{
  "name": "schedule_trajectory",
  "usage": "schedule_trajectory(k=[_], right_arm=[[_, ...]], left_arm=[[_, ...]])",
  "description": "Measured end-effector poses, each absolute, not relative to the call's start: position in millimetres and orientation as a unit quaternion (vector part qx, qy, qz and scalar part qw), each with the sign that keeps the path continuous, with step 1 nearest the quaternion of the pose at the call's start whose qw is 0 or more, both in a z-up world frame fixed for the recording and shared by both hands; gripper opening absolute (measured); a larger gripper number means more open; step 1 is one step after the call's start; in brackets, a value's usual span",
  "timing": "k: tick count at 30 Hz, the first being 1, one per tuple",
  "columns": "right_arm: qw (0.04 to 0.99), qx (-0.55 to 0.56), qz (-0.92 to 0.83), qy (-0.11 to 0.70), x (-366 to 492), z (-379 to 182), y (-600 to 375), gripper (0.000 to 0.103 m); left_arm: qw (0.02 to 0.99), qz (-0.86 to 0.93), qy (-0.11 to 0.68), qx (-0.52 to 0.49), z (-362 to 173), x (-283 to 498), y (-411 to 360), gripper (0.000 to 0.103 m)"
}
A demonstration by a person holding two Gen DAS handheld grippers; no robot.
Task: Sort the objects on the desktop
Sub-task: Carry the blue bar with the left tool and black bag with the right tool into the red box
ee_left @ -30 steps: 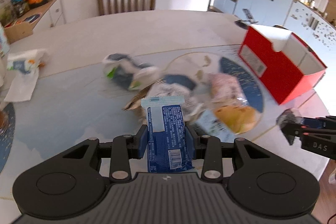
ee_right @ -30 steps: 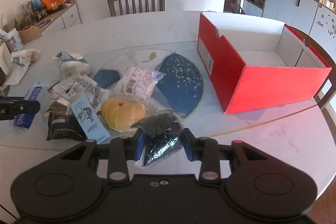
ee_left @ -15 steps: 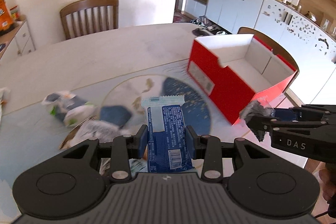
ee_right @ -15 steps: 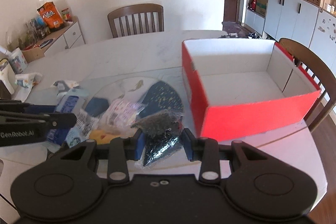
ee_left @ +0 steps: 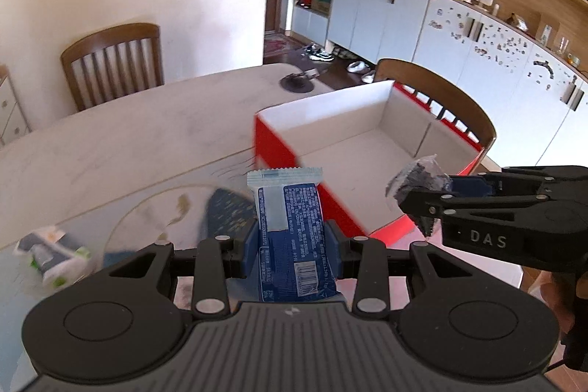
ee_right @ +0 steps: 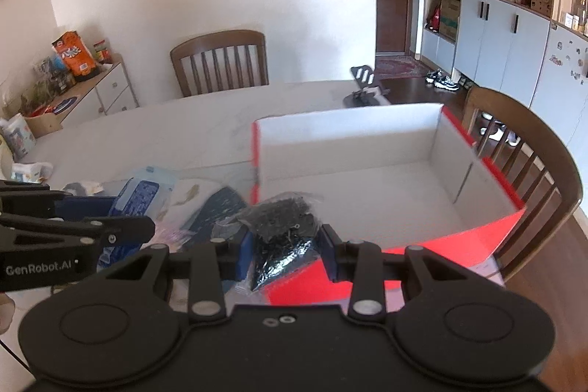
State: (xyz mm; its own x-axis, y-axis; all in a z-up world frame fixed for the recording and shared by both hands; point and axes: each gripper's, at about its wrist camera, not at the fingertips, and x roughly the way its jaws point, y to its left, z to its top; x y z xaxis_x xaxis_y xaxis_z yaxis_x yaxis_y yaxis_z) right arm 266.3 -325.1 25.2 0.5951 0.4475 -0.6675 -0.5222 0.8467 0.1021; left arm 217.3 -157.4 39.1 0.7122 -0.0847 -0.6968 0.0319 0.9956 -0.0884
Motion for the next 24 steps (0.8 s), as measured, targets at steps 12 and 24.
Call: schedule_trajectory(k=[12, 24], right_arm=[[0.898, -0.060, 0.253, 0.356, 321, 25, -367, 0.036], [0.886, -0.074, 0.243, 0.388, 371, 0, -384, 0.036]], left_arm=[[0.920, -0.066, 0.387, -0.008, 38, 283, -211, 0.036], [0.899, -0.088, 0.429, 0.012, 9, 344, -235, 0.036]])
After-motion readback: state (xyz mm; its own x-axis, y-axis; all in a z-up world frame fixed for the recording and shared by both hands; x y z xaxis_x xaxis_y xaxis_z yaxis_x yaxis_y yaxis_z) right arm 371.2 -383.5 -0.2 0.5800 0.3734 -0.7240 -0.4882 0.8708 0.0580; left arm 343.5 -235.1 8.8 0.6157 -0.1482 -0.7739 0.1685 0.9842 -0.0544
